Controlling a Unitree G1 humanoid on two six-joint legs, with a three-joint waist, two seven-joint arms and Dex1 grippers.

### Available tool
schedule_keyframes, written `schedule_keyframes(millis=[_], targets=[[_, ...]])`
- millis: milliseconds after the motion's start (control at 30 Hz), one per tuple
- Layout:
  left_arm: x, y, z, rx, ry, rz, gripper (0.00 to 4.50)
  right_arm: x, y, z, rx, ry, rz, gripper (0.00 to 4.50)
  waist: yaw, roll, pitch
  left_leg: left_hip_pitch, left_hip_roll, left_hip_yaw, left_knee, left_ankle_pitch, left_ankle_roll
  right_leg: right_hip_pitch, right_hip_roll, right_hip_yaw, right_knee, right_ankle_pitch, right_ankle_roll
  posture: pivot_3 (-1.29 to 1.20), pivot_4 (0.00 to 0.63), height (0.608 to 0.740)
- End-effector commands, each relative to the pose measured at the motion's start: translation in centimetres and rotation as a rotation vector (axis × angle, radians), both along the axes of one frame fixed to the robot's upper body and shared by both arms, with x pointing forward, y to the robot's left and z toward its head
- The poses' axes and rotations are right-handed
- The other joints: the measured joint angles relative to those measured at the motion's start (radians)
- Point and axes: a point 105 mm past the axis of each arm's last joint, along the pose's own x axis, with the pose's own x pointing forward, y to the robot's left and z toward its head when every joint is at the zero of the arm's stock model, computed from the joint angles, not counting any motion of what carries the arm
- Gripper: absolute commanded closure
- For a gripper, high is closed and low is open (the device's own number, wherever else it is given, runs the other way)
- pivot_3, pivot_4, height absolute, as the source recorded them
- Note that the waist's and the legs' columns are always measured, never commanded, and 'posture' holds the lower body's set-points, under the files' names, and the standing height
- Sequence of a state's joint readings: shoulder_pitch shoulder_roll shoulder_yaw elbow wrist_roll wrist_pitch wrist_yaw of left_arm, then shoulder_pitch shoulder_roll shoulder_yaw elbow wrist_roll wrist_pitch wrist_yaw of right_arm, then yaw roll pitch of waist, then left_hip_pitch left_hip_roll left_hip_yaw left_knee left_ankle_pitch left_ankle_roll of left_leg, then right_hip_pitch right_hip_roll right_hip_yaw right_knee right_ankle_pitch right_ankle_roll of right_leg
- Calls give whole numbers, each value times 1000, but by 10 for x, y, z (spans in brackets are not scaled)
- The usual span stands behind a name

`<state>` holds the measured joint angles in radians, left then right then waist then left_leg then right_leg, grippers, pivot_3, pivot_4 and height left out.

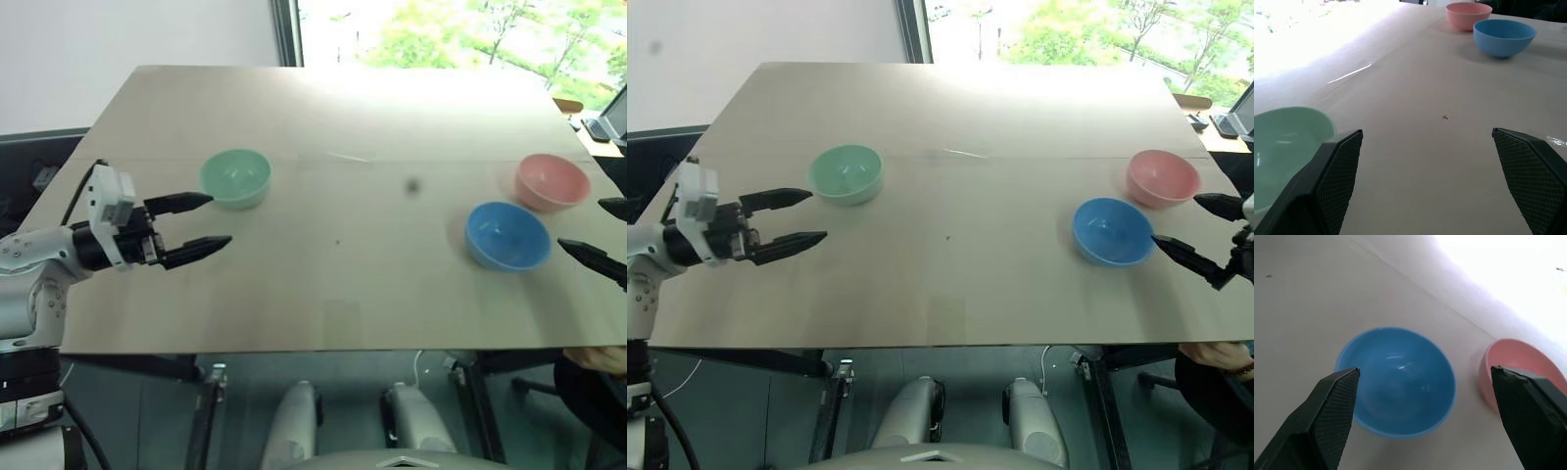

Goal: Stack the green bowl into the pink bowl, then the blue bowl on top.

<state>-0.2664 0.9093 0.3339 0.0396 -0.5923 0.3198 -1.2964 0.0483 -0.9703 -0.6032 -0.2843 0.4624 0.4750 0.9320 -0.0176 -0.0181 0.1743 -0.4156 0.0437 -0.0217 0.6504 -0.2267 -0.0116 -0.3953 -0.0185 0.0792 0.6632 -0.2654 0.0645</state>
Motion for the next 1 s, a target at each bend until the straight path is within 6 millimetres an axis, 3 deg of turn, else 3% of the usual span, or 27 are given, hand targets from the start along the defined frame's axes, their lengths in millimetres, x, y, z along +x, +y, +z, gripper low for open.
schedule_keyframes(millis=[33,100,267,367,733,767,900,967,1000], targets=[[-5,-39,8,16,-68,-152,21,27,-16,-4,-259,-22,-115,0,0,0,0,0,0,0,0,0,0,0,0,0,0,0,0,0,150,740],[-7,-55,4,20,-72,-225,21,42,-24,-12,-405,-19,-137,0,3,0,0,0,-1,2,1,0,0,0,-1,2,0,0,0,0,150,740],[-4,-94,-5,8,-93,-323,21,83,-26,-25,-539,-3,-139,0,-2,1,1,0,-1,2,1,0,0,-1,0,2,0,0,0,0,150,740],[-4,-115,0,-45,-118,-355,21,103,-30,-31,-651,5,-121,0,-9,1,1,0,-1,3,1,0,0,-1,0,3,1,1,0,0,150,740],[-13,-117,2,-69,-134,-305,21,133,-37,-47,-682,71,-81,0,-27,2,2,-1,-1,3,-1,0,0,-2,-1,3,0,1,0,0,150,740],[-13,-116,2,-70,-134,-297,0,135,-35,-46,-673,71,-75,500,-27,2,2,0,-1,4,-1,0,0,-2,-1,4,0,1,0,0,150,740],[-17,-115,1,-75,-135,-282,0,140,-30,-42,-660,63,-60,1707,-27,2,2,0,-1,3,-1,0,0,-2,-1,4,1,1,0,0,150,740],[-18,-115,1,-79,-135,-279,0,141,-29,-41,-658,59,-54,2733,-25,2,2,0,-1,3,-1,0,0,-2,-1,4,1,1,0,0,150,740],[-18,-115,1,-78,-135,-278,0,141,-28,-41,-659,59,-52,3017,-23,2,2,0,-1,3,-1,0,0,-2,-1,4,1,1,0,0,150,740]])
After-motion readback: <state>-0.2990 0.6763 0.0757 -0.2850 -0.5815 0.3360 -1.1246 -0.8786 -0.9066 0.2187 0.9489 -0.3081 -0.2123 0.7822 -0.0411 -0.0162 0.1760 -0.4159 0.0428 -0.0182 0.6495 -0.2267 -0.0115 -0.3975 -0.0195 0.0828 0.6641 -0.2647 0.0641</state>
